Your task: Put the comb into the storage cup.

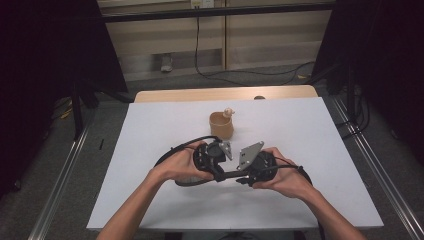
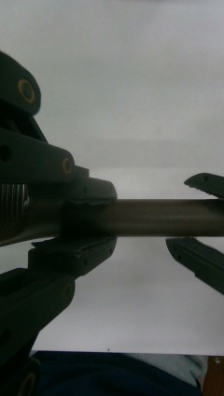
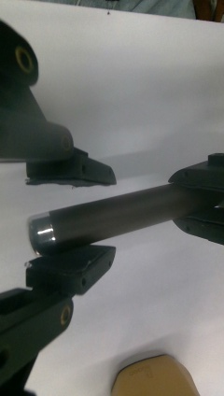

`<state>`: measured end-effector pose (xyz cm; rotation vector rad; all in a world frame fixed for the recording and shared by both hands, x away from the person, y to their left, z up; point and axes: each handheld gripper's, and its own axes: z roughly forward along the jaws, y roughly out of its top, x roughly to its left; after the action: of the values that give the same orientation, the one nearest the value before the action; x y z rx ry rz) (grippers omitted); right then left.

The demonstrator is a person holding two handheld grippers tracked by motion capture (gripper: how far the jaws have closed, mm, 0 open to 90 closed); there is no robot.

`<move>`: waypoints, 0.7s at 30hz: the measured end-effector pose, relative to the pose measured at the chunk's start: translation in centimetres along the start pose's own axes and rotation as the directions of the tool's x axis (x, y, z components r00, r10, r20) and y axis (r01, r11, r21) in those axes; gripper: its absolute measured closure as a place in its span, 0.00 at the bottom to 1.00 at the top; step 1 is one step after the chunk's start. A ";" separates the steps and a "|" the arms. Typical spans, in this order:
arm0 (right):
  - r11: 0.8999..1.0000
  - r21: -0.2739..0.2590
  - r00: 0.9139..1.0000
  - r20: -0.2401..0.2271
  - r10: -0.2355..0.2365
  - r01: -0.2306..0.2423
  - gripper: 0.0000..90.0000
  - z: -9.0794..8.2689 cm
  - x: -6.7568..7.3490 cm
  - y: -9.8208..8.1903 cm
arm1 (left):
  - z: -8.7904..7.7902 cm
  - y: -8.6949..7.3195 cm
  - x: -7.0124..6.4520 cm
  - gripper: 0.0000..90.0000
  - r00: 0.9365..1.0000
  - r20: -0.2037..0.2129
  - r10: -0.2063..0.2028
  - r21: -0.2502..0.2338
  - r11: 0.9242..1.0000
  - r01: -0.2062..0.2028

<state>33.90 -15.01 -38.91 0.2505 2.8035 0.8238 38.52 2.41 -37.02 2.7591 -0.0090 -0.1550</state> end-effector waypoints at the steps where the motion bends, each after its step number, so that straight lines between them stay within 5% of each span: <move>1: 1.000 -0.001 1.000 0.000 -0.007 0.007 0.69 0.1 0.0 0.0 | 0.0 0.0 0.0 0.81 1.000 -0.002 0.002 0.000 1.000 -0.002; 21: 0.998 0.016 0.998 -0.016 -0.057 0.057 0.81 0.9 0.1 0.0 | 0.0 -0.4 1.2 0.79 0.998 0.058 0.003 -0.012 1.000 -0.002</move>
<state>34.06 -14.59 -39.64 0.1669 2.8191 0.7933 39.69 2.70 -37.32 2.7419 -0.0264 -0.2340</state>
